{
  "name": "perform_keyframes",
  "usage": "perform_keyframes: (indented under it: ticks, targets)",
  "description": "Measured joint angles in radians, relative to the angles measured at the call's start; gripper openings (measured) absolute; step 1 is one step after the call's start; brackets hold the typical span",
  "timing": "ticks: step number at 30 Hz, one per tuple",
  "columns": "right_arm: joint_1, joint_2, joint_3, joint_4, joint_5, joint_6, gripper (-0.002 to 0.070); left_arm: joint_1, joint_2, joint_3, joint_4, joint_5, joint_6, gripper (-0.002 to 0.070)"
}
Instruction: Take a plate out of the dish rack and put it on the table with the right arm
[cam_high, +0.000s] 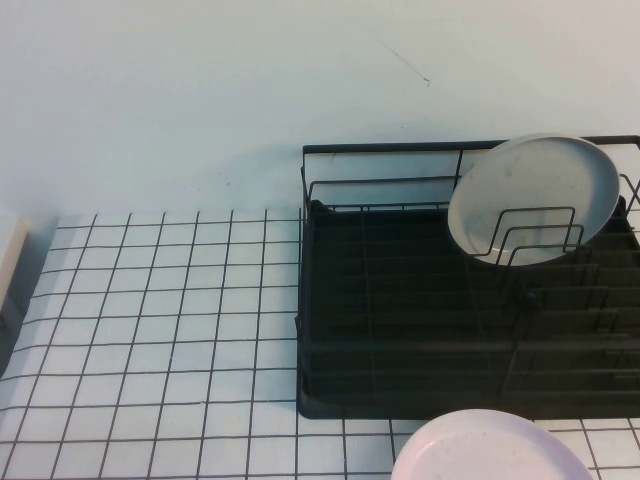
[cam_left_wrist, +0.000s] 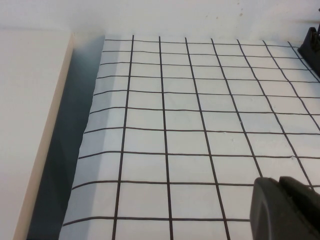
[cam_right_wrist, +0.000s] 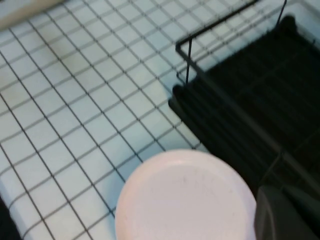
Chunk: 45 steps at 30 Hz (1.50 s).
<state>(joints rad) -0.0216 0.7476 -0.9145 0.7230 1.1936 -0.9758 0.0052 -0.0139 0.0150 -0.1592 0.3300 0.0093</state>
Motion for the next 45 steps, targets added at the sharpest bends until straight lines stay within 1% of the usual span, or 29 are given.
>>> perform_keyframes:
  ticks: [7,13,15,17,21,24,29,32,36,38,39,41,45]
  targets:
    - [0.000,-0.152,0.000,0.135,-0.019,0.000,-0.0002,0.000,0.000,0.000,0.000,0.000,0.000,-0.0003]
    - [0.000,-0.201,0.000,0.161,0.047,0.000,-0.0002,0.000,0.000,0.000,0.000,0.000,0.000,-0.0003]
    - [0.000,-0.203,0.000,0.129,0.047,0.000,-0.0002,0.000,0.000,0.000,0.000,0.000,0.000,-0.0003]
    - [0.000,-0.211,0.000,0.053,0.047,0.000,-0.0002,0.000,0.000,0.000,0.000,0.000,0.000,-0.0003]
    - [0.000,-0.291,0.028,-0.048,0.033,0.023,-0.0002,0.000,0.000,0.000,0.000,0.000,0.000,-0.0003]
    - [0.000,-0.395,0.079,-0.072,-0.080,0.048,-0.0002,0.000,0.000,0.000,0.000,0.000,0.000,-0.0003]
    - [0.000,-0.537,0.193,-0.089,-0.361,0.067,-0.0002,0.000,0.000,0.000,0.000,0.000,0.000,-0.0003]
    - [0.000,-0.559,0.297,-0.115,-0.592,0.062,-0.0002,0.000,0.000,0.000,0.000,0.000,0.000,-0.0003]
    - [-0.005,-0.591,0.510,-0.252,-0.993,0.075,-0.0002,0.000,0.000,0.000,0.000,0.000,0.000,-0.0003]
    - [-0.019,-0.616,0.609,-0.325,-1.131,0.134,-0.0002,0.000,0.000,0.000,0.000,0.000,0.000,-0.0003]
    - [-0.033,-0.636,0.669,-0.371,-1.194,0.193,-0.0002,0.000,0.000,0.000,0.000,0.000,0.000,-0.0003]
    - [-0.054,-0.665,0.753,-0.431,-1.233,0.300,-0.0002,0.000,0.000,0.000,0.000,0.000,0.000,-0.0003]
    - [-0.082,-0.740,0.914,-0.561,-1.242,0.530,-0.0002,0.000,0.000,0.000,0.000,0.000,0.000,-0.0003]
